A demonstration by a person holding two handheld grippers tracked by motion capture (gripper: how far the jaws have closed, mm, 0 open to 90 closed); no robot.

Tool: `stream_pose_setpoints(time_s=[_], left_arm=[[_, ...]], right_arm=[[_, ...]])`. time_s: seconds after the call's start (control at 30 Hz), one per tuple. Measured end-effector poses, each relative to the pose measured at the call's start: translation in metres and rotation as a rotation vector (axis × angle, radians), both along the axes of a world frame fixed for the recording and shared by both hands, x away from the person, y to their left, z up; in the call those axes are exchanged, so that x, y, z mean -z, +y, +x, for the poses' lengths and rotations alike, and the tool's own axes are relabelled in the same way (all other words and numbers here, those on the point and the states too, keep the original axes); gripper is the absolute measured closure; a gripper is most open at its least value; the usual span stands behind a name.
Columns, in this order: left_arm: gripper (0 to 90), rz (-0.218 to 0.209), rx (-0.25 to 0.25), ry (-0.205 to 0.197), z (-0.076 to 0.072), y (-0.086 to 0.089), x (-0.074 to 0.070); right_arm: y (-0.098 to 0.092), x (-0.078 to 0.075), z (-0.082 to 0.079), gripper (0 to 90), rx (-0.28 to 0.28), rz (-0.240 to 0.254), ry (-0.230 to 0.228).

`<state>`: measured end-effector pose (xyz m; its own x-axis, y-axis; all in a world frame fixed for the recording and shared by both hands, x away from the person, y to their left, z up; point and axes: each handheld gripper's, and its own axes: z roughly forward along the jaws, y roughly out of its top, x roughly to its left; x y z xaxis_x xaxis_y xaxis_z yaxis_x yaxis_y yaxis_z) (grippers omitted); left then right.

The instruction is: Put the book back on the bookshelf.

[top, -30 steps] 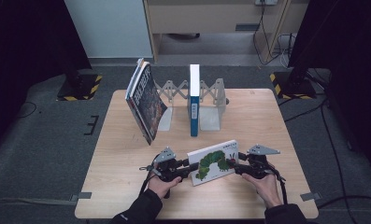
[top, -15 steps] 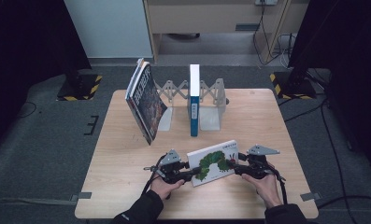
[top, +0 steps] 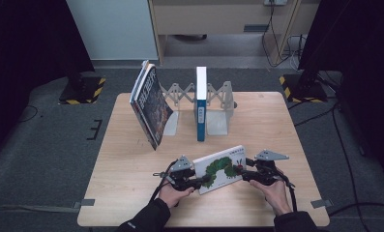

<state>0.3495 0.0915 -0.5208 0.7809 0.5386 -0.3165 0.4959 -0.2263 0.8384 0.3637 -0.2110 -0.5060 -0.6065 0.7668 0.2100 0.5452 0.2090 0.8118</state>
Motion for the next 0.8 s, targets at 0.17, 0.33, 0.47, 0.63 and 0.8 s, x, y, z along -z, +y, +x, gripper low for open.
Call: stream_pose_setpoints(time_s=[0.17,0.33,0.47,0.63,0.8], left_arm=[[63.7,0.022,-0.008,-0.007,-0.001,-0.003,-0.004],[65.2,0.02,-0.002,-0.011,-0.002,-0.005,-0.004],[67.1,0.013,0.005,-0.007,-0.004,-0.006,-0.006],[67.5,0.015,0.012,-0.006,-0.003,-0.007,-0.007],[68.3,0.03,0.026,-0.006,-0.005,-0.011,-0.007]], right_arm=[[0.001,-0.001,0.001,40.4,0.0,0.005,-0.005],[-0.002,-0.001,0.001,39.0,0.004,0.018,-0.005],[-0.003,-0.001,0.001,37.5,0.008,0.019,-0.004],[-0.003,-0.001,0.002,37.9,0.011,0.016,-0.013],[-0.001,-0.001,0.003,38.0,0.003,0.016,-0.02]])
